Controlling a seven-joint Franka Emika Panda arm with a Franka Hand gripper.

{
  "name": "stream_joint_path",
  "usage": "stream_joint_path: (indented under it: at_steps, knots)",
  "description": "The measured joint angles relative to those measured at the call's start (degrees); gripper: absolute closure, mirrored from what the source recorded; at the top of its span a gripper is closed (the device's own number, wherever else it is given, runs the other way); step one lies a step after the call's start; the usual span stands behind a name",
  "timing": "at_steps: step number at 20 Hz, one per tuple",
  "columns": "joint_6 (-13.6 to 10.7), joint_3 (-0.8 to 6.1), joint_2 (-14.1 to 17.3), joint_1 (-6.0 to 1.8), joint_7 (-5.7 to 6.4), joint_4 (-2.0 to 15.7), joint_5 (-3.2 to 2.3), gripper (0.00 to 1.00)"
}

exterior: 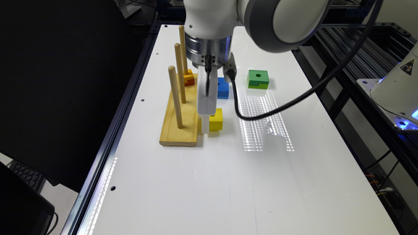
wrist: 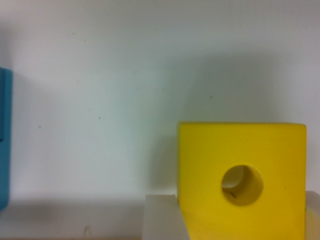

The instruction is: Pick up yellow block.

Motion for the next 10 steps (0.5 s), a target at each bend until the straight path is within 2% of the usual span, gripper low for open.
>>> stream_joint_path:
  at_steps: [5, 10]
  knots:
    - [-5.0, 0.19, -4.7, 0.01, 0.03, -0.18, 0.0, 1.0]
    - [-5.5, 0.23, -5.5, 0.02, 0.04, -0.47, 0.0, 1.0]
